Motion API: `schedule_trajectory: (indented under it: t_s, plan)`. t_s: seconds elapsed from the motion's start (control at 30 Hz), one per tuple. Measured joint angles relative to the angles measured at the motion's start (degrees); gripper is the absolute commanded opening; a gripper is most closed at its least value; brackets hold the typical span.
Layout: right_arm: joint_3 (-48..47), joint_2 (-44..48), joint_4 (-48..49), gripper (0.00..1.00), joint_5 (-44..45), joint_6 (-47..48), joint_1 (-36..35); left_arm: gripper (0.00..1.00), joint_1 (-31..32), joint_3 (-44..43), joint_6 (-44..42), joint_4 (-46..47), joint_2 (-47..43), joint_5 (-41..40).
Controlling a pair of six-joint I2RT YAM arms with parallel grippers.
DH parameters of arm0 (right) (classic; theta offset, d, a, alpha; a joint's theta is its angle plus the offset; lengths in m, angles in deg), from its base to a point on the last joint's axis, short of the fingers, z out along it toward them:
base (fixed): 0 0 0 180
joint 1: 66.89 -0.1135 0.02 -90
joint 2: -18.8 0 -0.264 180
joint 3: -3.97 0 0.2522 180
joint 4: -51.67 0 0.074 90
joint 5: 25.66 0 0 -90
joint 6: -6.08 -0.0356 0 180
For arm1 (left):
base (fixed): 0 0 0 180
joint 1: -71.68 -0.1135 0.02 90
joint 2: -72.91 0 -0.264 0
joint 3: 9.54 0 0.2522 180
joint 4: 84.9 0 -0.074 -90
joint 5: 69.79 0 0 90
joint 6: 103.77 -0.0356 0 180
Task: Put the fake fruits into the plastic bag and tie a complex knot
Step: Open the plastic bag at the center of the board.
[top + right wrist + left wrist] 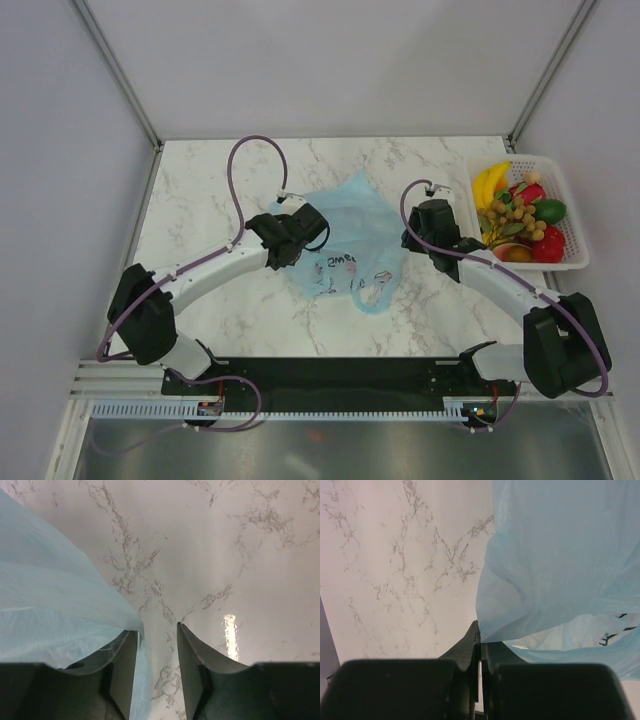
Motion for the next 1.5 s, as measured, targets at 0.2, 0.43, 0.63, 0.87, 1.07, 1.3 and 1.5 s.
schedule_trajectory:
  t_s: [0.2,0.43,0.63,0.87,1.07,1.3,1.5]
  plan:
    - [0.98,3.32,-0.46,0.65,-6.91,3.5,0.31,0.07,-0.07,0.5,-0.74,1.11,-0.04,2.25]
    - [2.62,11.02,2.1,0.67,-13.27,7.39,-4.0,0.1,-0.07,1.97,-2.64,6.97,-3.17,10.91]
    - [2.6,9.38,4.2,0.86,-12.15,11.17,-14.19,0.11,-0.07,2.01,-3.28,9.99,-5.81,15.19]
    - [2.16,0.15,3.96,0.91,-1.86,11.8,-17.68,0.13,-0.07,2.47,-3.63,11.04,-7.43,17.14]
    - [0.22,-6.1,2.84,0.88,5.57,11.1,-18.75,0.13,-0.07,2.84,-3.69,11.89,-8.28,17.66]
    - [-5.79,-11.98,-0.57,0.52,16.33,9.77,-19.08,0.13,-0.72,4.92,-3.69,12.31,-8.79,17.66]
    - [-6.75,-9.14,-3.15,0.29,21.35,7.37,-16.35,0.12,-4.28,8.46,-3.63,13.29,-10.03,14.97]
